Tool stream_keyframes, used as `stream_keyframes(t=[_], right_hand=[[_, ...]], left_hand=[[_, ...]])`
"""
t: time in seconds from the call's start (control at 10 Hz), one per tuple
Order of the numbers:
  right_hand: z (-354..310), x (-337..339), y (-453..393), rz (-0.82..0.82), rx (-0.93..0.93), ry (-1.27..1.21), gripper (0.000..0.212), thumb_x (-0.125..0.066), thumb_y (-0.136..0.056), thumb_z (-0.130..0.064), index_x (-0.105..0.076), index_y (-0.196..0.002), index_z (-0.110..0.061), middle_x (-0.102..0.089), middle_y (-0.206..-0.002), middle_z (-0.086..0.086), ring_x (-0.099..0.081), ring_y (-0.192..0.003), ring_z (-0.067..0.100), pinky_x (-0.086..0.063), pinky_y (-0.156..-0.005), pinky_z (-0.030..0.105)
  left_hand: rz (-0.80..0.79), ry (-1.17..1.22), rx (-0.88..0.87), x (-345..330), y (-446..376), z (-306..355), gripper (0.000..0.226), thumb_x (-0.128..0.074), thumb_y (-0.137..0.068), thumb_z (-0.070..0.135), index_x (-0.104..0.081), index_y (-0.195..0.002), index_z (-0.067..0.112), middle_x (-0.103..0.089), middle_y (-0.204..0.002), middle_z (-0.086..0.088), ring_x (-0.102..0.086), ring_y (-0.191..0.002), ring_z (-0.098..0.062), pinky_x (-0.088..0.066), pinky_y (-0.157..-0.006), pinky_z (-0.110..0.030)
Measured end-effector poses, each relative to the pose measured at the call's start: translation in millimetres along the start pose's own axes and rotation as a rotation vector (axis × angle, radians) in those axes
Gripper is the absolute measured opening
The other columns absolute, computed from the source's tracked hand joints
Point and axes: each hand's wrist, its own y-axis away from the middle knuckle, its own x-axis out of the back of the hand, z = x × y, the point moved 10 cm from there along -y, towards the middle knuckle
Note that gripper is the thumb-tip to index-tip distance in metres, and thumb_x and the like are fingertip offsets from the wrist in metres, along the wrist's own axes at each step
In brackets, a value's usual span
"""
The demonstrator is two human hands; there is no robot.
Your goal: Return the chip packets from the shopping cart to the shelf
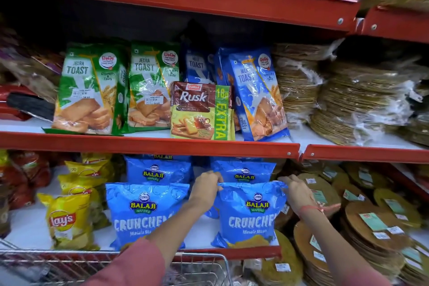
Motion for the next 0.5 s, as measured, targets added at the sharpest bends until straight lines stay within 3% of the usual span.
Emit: stream_keyframes(t=[0.1,0.2,0.3,0.4,0.5], right_hand=[[-1.9,4.2,-5.9,-0.044,-0.04,-0.057,0.023,-0.064,-0.082,-0.011,-0.066,-0.105,-0.014,-0.065,-0.11,0.017,-0.061,-0.101,0.033,-0.048,-0.084,0.037],[-5.2,1.3,-10.1,-0.049,-0.047,-0.097,0.022,-0.067,-0.081,-0.015,-0.069,-0.103,-0.017,-0.072,-0.104,0.016,-0.064,-0.098,0.031,-0.052,-0.083,0.037],[-5.8,0.6,-7.9,-0.044,-0.077,-0.14,0.022,-0.065,-0.082,-0.015,-0.069,-0.104,-0.017,-0.071,-0.107,0.015,-0.064,-0.101,0.03,-0.05,-0.085,0.033],[1.3,-0.5,-9.2,-0.028,-0.13,-0.157,0.021,-0.061,-0.085,-0.015,-0.067,-0.105,-0.01,-0.068,-0.108,0.021,-0.061,-0.102,0.035,-0.049,-0.088,0.037],[-6.5,11.4,-1.2,0.007,-0.078,-0.173,0.024,-0.065,-0.083,-0.019,-0.067,-0.107,-0.018,-0.071,-0.108,0.016,-0.065,-0.097,0.032,-0.053,-0.086,0.04]], left_hand=[[0.018,0.016,0.011,9.7,-1.5,-7.2,0.013,-0.06,-0.082,0.002,-0.063,-0.093,0.009,-0.068,-0.102,-0.011,-0.065,-0.093,-0.024,-0.043,-0.076,-0.026],[0.019,0.006,0.036,16.7,-2.0,-16.7,0.012,-0.061,-0.082,0.002,-0.063,-0.092,0.008,-0.068,-0.1,-0.014,-0.064,-0.092,-0.025,-0.043,-0.075,-0.027],[0.015,0.001,0.038,18.1,1.8,-16.9,0.011,-0.061,-0.082,0.002,-0.063,-0.091,0.007,-0.068,-0.099,-0.015,-0.064,-0.091,-0.027,-0.046,-0.077,-0.031],[0.019,-0.011,0.02,17.1,2.1,-17.1,0.011,-0.06,-0.082,0.004,-0.063,-0.093,0.008,-0.066,-0.1,-0.015,-0.062,-0.094,-0.029,-0.047,-0.083,-0.036],[0.043,-0.013,-0.012,27.6,8.4,-14.8,0.015,-0.057,-0.086,0.011,-0.062,-0.1,0.009,-0.064,-0.105,-0.014,-0.061,-0.098,-0.031,-0.049,-0.086,-0.039]])
